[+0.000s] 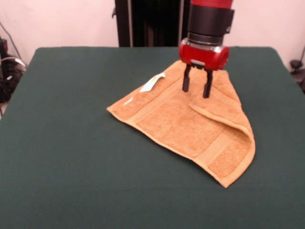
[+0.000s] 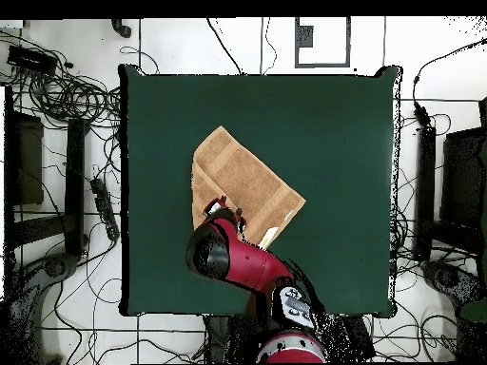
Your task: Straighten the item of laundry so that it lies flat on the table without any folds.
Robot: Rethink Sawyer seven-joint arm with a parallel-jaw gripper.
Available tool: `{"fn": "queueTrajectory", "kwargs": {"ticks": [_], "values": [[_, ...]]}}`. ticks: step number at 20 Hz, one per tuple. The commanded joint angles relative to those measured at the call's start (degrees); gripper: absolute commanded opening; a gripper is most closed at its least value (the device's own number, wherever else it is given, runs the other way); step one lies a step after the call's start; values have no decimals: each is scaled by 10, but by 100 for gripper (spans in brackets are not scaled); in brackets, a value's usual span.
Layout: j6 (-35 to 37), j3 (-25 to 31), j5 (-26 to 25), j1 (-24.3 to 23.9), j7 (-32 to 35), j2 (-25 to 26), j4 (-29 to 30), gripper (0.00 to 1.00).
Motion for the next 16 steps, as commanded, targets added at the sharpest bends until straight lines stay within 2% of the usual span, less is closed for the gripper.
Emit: {"fn": "queueTrajectory", "kwargs": {"ticks": [1,11,16], "values": [[20,89,1,30,106,64,-2,100],[-30,116,5,28,130,135,-26,100],[-40,148,0,8,151,147,-19,100]]}}
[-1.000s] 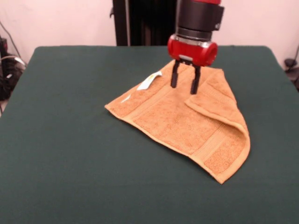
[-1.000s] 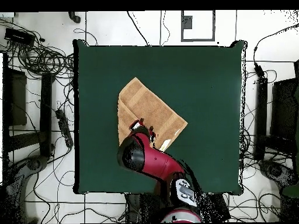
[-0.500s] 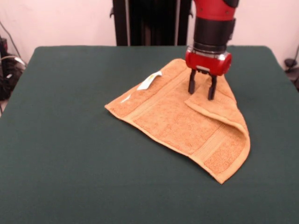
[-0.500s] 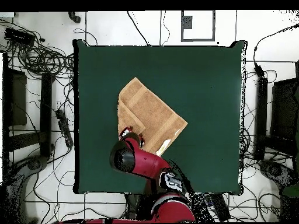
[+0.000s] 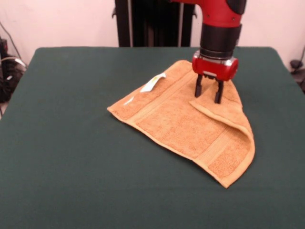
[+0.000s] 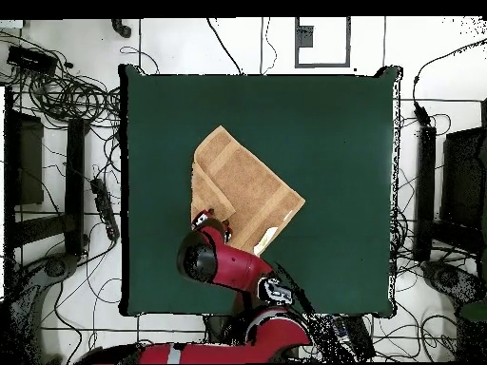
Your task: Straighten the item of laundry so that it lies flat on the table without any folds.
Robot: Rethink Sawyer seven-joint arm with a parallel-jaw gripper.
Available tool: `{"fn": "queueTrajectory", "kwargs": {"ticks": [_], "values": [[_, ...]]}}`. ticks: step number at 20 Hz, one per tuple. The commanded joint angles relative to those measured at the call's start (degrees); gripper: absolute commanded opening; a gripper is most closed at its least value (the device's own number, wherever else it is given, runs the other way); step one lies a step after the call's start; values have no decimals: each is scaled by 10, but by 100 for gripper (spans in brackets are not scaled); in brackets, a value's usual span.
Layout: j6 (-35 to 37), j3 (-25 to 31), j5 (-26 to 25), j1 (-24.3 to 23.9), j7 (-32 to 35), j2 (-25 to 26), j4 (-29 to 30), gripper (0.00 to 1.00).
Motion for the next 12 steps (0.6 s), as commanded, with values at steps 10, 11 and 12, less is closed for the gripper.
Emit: {"fn": "queueTrajectory", "kwargs": {"ticks": [10,11,12], "values": [[-42,160,54,14,217,87,2,100],[-38,159,63,21,222,78,6,100],[-33,154,71,29,223,70,9,100]]}}
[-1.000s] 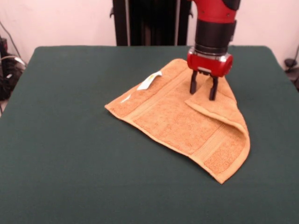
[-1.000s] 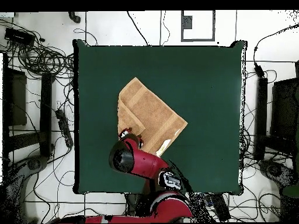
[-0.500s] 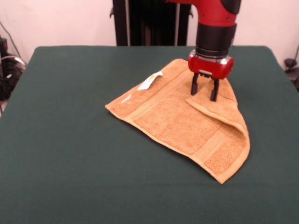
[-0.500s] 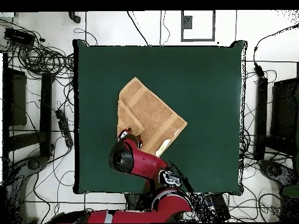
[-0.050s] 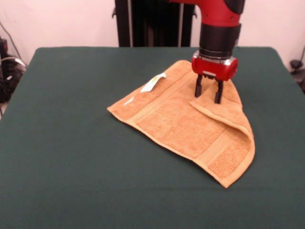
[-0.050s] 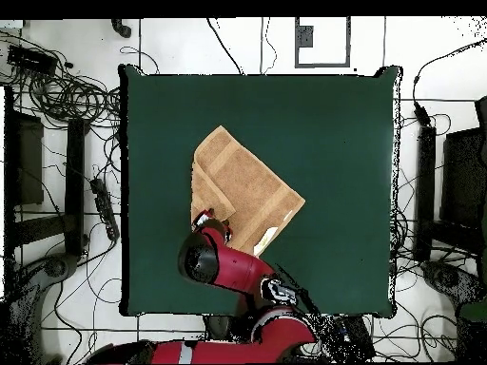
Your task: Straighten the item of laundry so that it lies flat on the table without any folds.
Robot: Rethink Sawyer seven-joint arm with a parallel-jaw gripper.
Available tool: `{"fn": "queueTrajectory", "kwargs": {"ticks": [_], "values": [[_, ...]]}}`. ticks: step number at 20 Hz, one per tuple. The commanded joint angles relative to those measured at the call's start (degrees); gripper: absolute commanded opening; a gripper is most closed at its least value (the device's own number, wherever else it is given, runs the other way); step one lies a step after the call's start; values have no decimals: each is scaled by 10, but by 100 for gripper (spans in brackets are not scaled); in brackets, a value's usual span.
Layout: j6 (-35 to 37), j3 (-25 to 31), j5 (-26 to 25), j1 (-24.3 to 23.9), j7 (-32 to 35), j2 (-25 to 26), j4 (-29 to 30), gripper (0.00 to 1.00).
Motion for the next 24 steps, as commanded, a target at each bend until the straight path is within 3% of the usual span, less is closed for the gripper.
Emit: {"fn": "queueTrajectory", "kwargs": {"ticks": [1,11,24], "values": [[-4,136,75,49,214,63,-1,100],[25,123,152,97,232,15,24,100],[-5,126,149,98,257,25,20,100]]}}
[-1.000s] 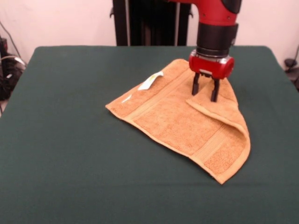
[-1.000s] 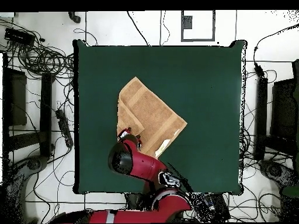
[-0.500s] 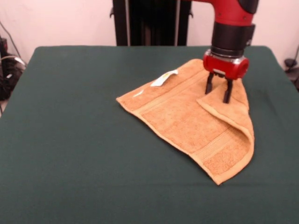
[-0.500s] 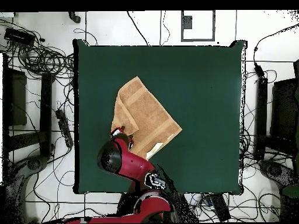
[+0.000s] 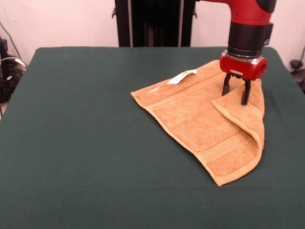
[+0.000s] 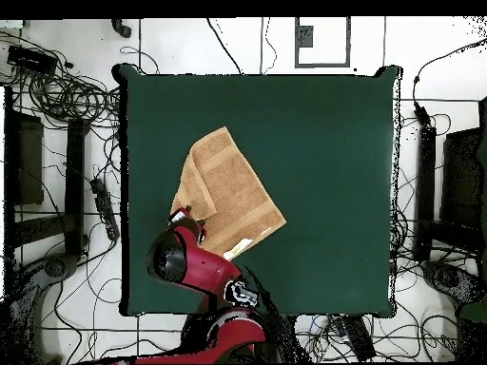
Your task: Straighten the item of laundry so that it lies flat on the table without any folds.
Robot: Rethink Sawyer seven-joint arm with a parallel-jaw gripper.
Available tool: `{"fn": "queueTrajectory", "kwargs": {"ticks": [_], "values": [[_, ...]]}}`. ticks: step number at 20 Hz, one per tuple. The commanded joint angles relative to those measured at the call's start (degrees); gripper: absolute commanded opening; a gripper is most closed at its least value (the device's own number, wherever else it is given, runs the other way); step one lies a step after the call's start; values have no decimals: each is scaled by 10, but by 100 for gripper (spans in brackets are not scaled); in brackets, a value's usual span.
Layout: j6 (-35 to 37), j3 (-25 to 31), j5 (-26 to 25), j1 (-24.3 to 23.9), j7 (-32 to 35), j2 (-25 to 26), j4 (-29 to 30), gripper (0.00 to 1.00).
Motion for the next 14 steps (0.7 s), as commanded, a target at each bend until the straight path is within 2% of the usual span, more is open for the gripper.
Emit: {"fn": "queueTrajectory", "kwargs": {"ticks": [1,14], "values": [[6,104,40,28,193,33,12,100],[24,88,34,35,181,8,19,100]]}}
